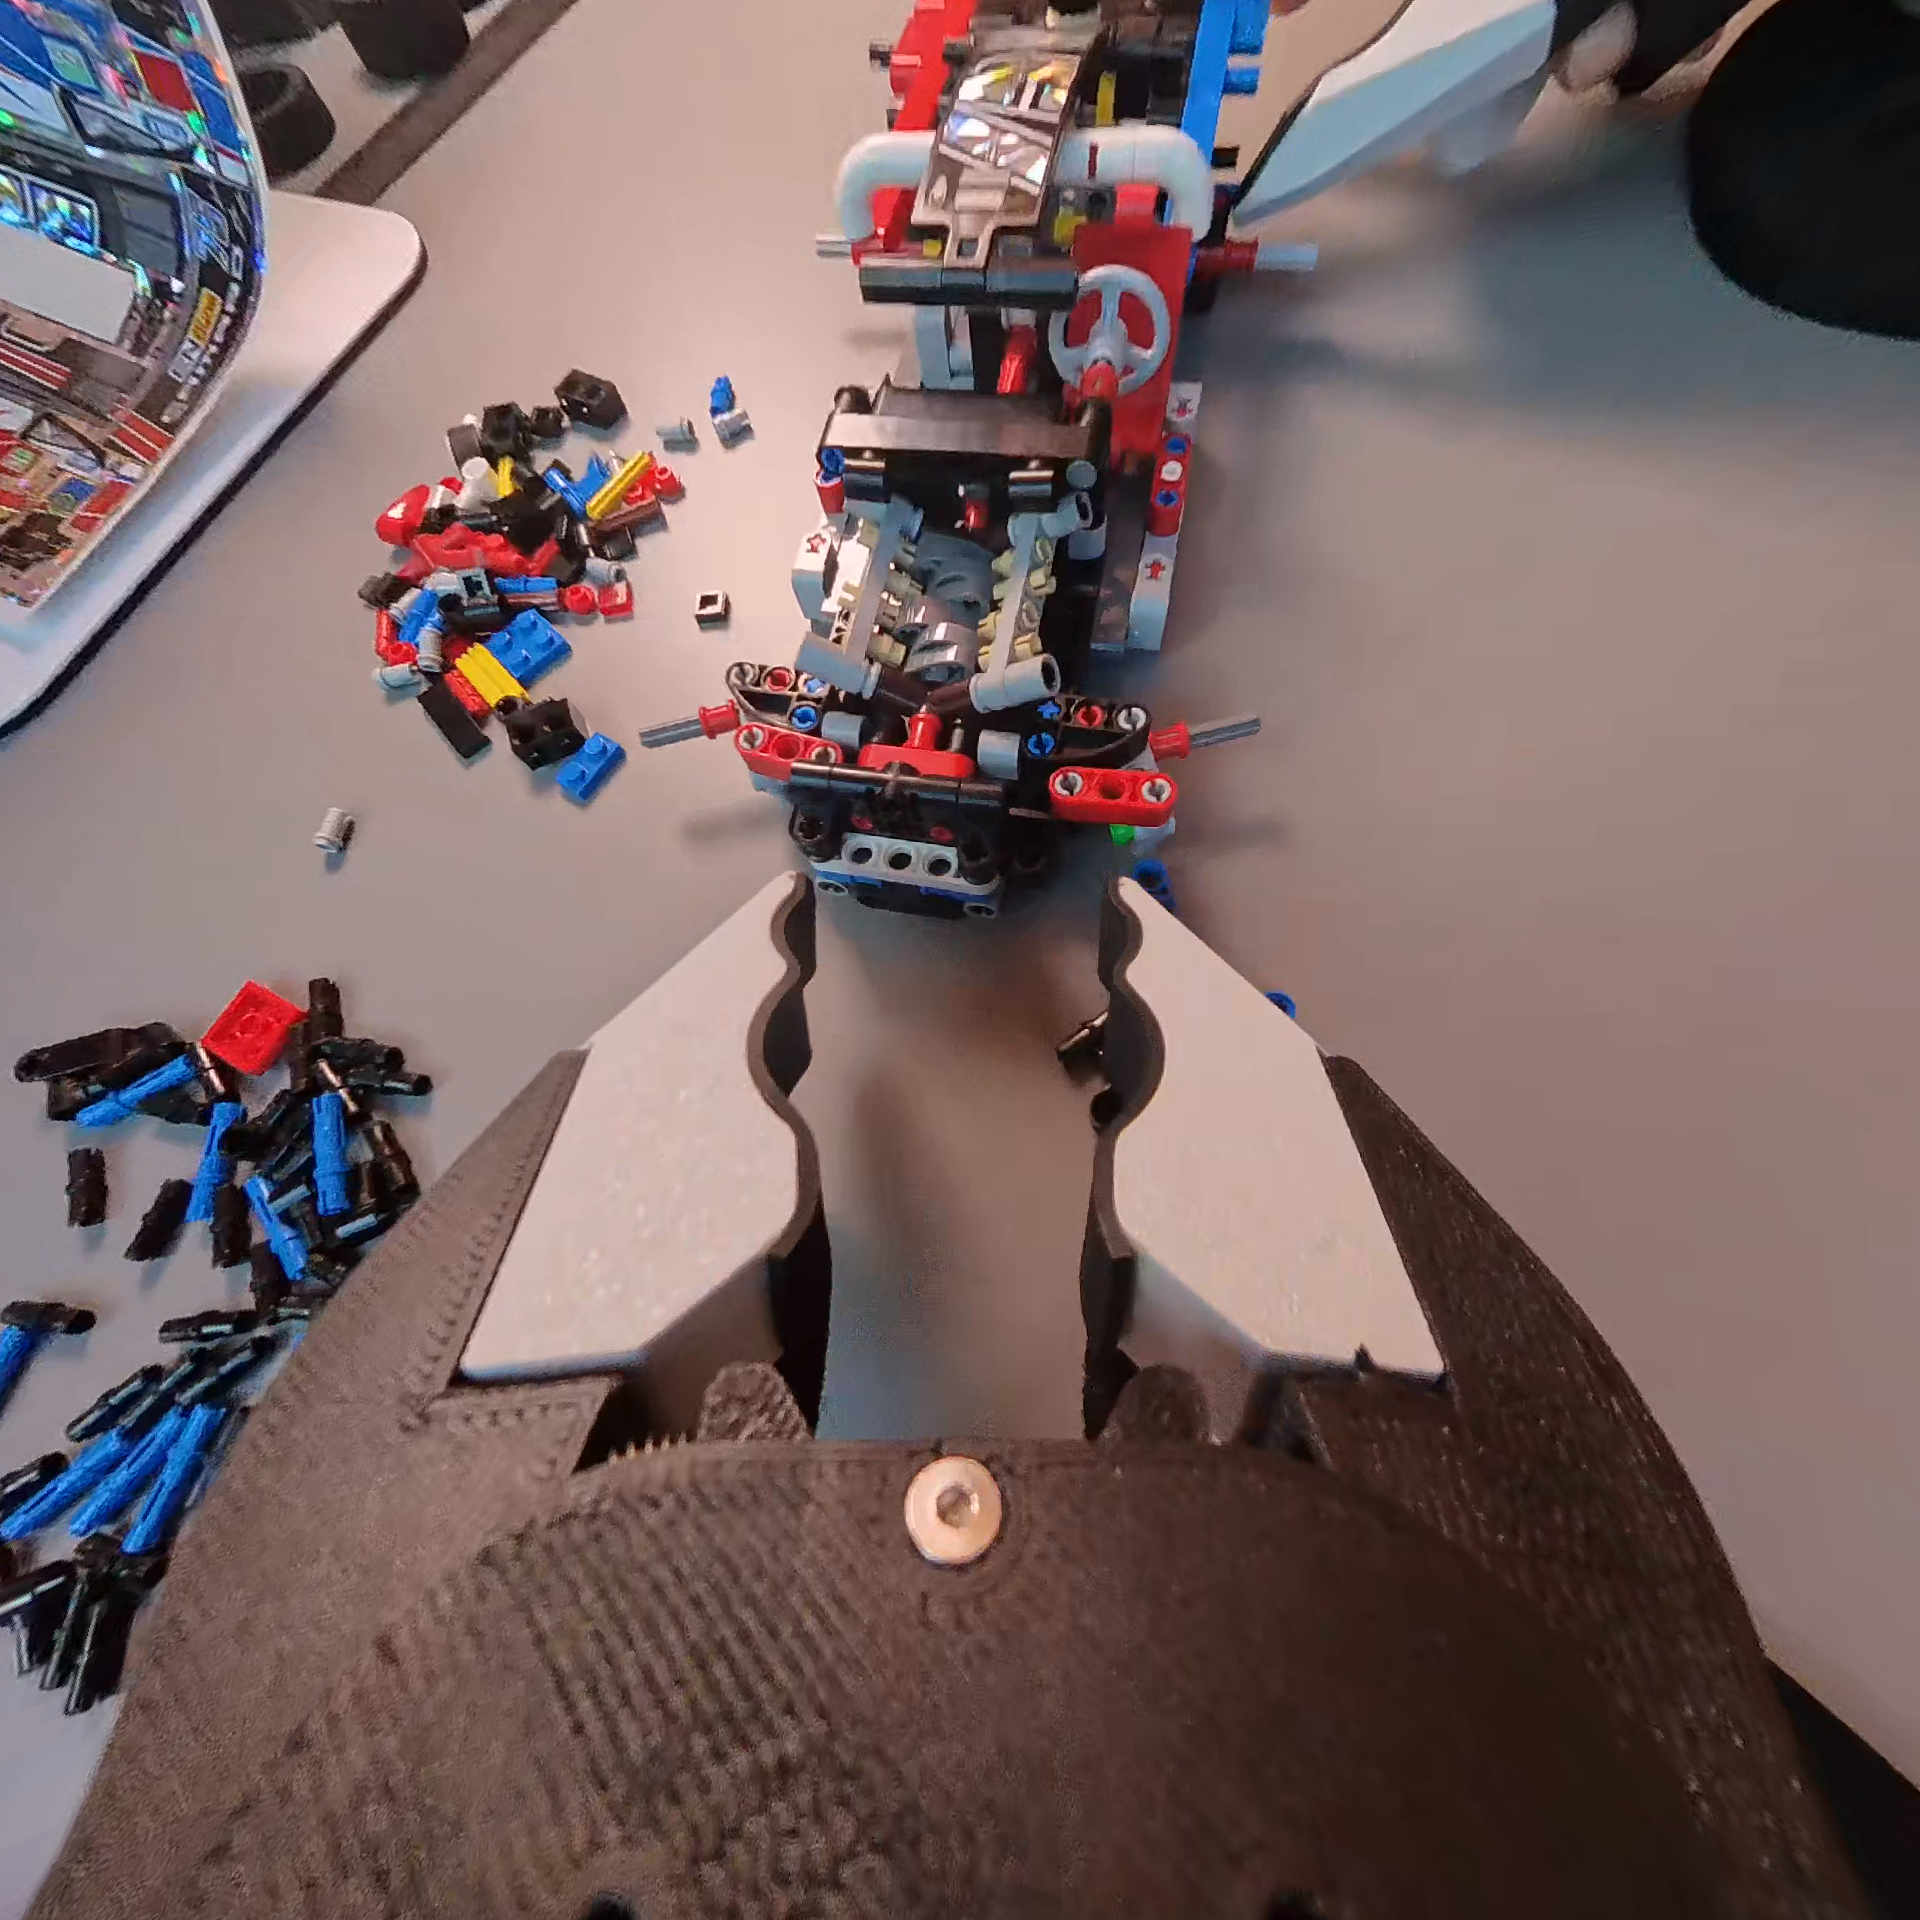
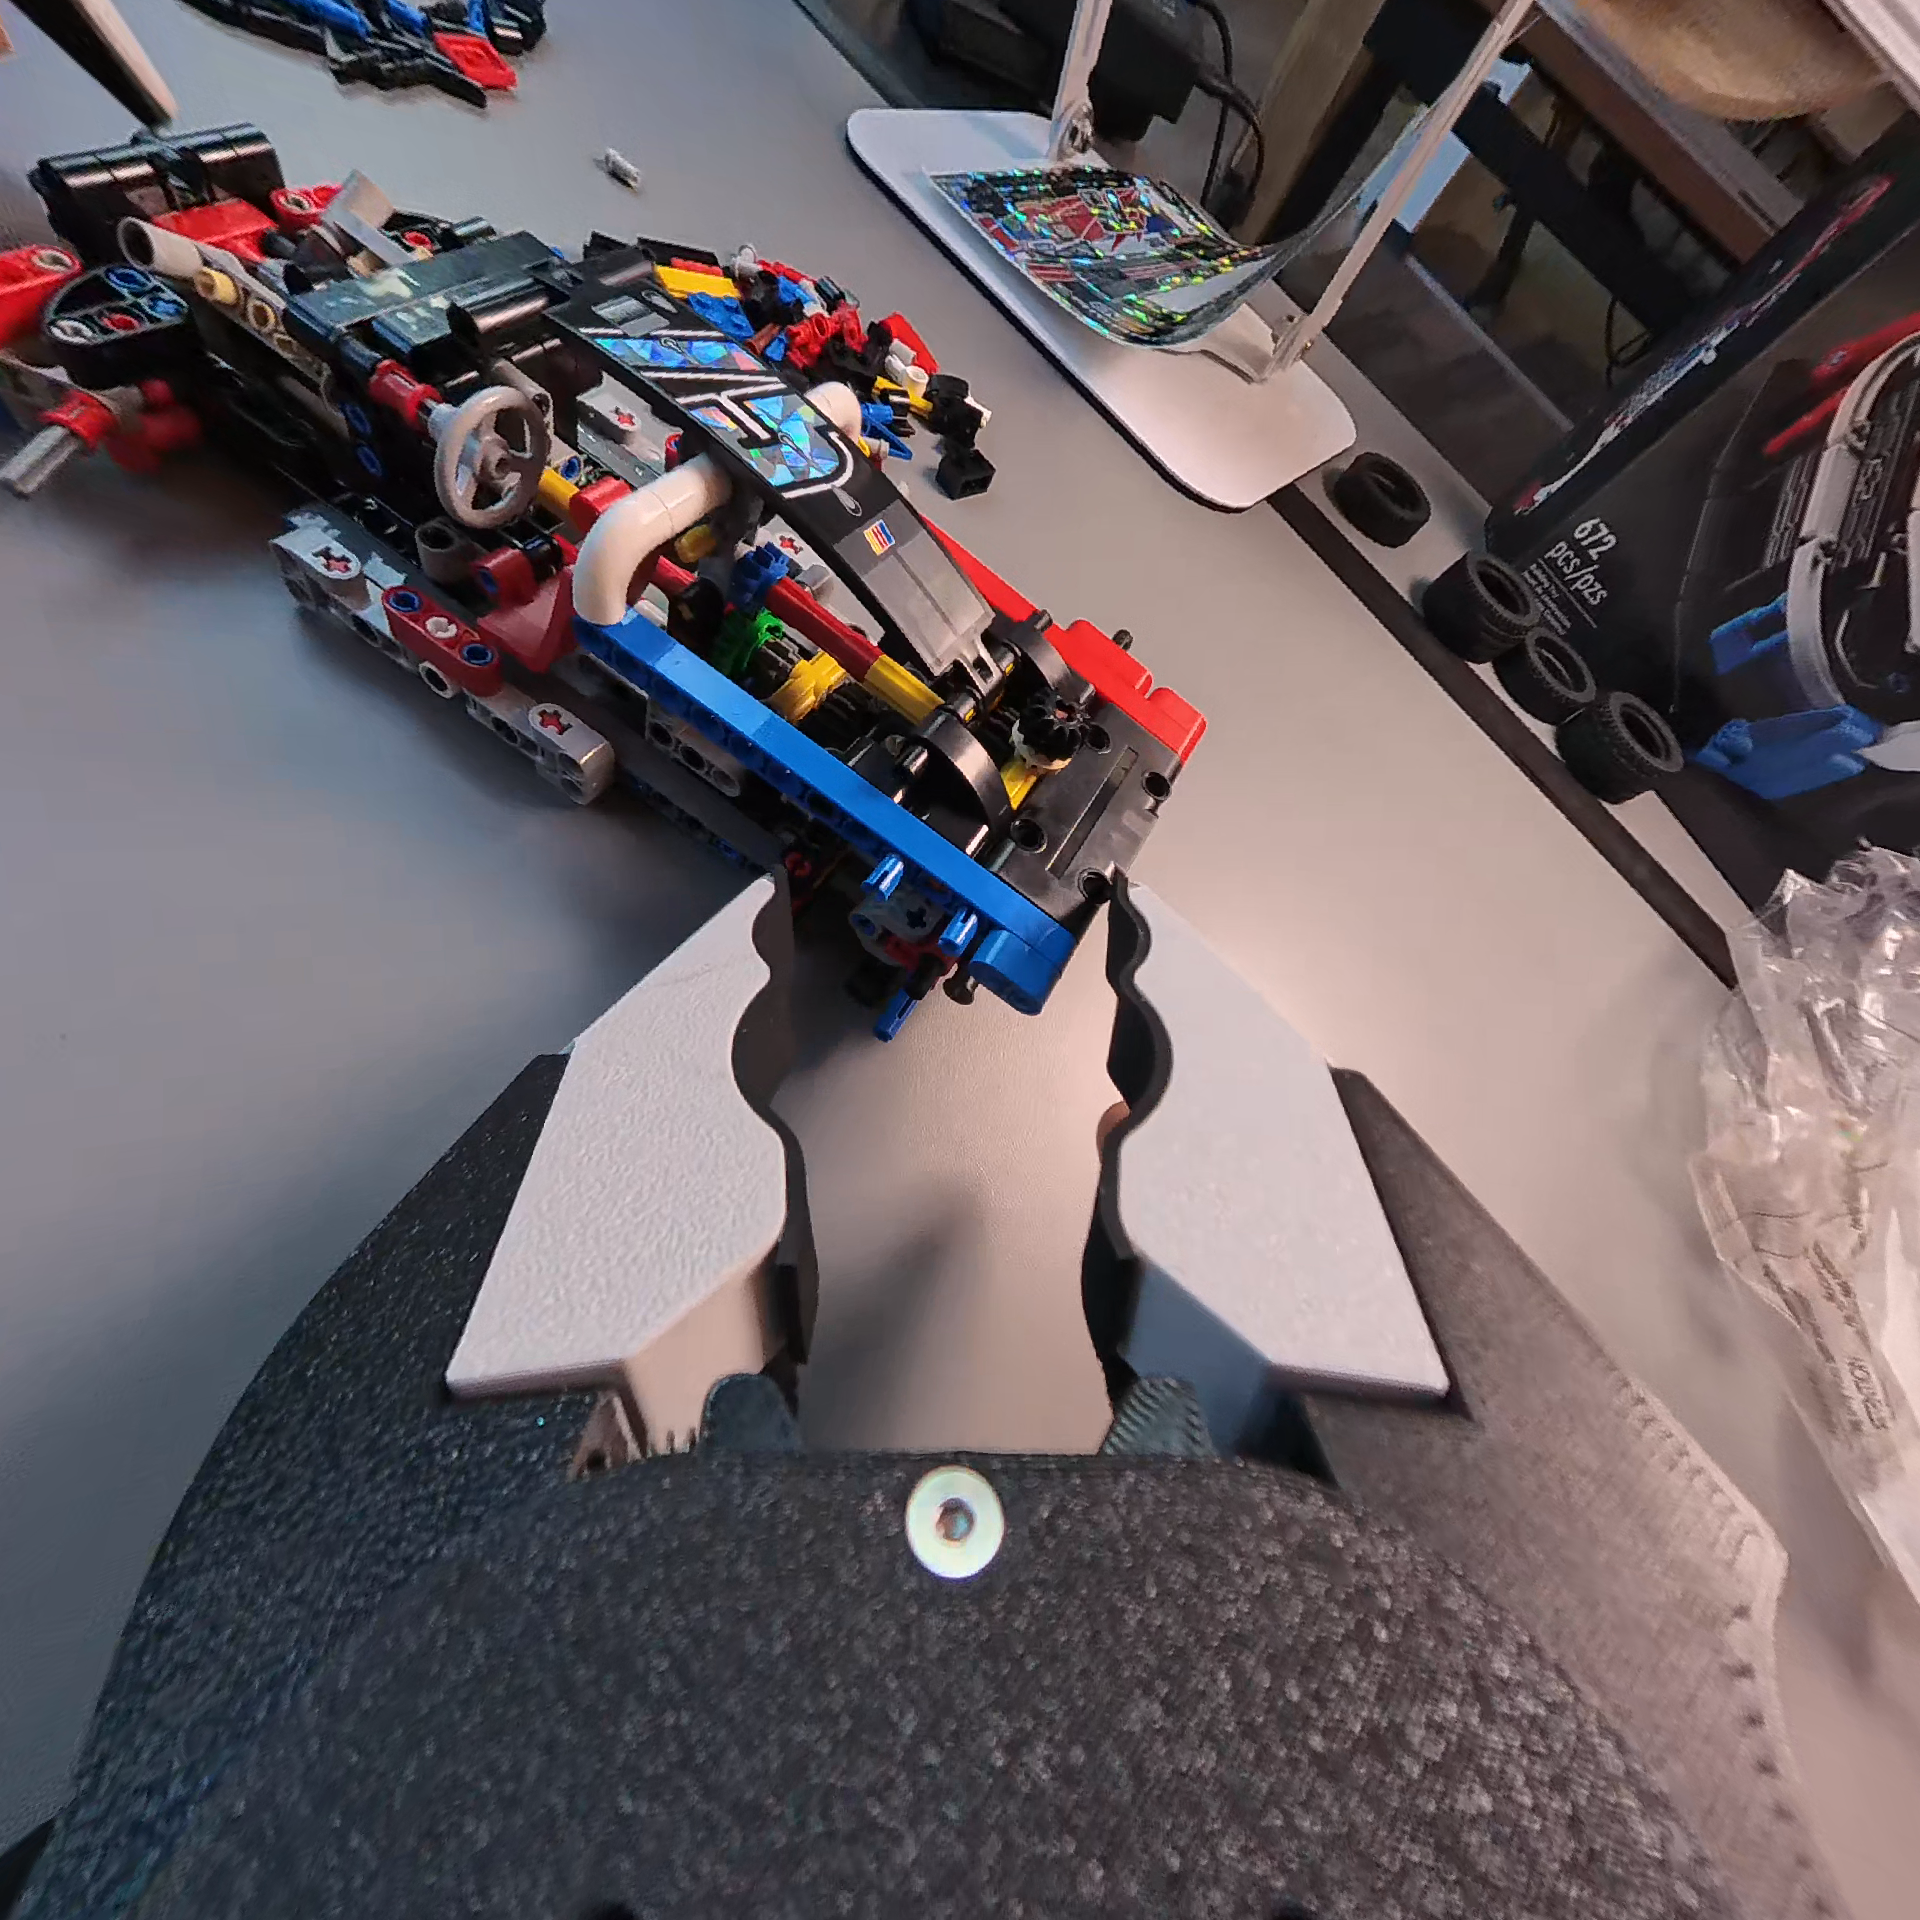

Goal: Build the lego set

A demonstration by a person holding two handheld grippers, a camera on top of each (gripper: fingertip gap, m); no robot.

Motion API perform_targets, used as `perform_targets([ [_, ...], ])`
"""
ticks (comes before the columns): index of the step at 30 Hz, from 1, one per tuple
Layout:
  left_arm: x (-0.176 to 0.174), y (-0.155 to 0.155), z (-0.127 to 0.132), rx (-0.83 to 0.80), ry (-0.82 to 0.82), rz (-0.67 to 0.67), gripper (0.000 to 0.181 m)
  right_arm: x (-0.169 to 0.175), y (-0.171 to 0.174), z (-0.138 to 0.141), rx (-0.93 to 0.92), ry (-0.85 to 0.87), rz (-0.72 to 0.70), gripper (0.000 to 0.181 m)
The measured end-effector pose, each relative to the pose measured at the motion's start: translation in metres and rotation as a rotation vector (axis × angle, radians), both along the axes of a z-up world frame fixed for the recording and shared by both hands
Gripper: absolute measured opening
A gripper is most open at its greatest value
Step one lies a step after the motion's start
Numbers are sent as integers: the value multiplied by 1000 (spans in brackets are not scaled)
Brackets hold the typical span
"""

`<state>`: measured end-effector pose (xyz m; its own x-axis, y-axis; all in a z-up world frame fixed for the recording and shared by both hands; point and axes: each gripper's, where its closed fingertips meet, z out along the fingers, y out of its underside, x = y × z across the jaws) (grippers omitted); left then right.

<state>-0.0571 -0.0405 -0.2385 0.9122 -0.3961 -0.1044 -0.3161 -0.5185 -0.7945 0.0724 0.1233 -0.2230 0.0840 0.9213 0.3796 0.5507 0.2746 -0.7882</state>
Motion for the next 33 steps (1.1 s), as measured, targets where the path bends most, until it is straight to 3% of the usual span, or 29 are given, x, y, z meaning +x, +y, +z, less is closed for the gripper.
perform_targets([
  [1, -2, 4, -6, -20, 18, 1, 50, 1, 0, 0, 2, -3, -10, 58],
  [4, -6, 14, -14, -47, 51, -21, 41, 5, 10, 2, 43, -1, -83, 40],
  [8, -17, 30, -14, -39, 77, 2, 26, 4, 19, 2, 21, 18, -124, 40],
  [12, -35, 34, -7, 2, 119, 79, 30, 0, 24, 1, -18, 39, -163, 41],
  [15, -40, 19, 15, 64, 105, 96, 33, 3, 14, 15, 22, 68, -124, 37],
  [19, -8, -29, 13, 19, 48, -128, 36, -4, -55, 39, -11, 166, 205, 25],
  [23, 4, -47, -16, -113, 107, -223, 34, -18, -128, 13, -154, 1, 500, 29],
  [28, 17, -40, -18, -117, 111, -262, 16, -58, -159, -8, -104, -140, 630, 26],
  [33, 21, -43, -18, -93, 120, -260, 15, -93, -177, -28, -76, -273, 728, 26],
])
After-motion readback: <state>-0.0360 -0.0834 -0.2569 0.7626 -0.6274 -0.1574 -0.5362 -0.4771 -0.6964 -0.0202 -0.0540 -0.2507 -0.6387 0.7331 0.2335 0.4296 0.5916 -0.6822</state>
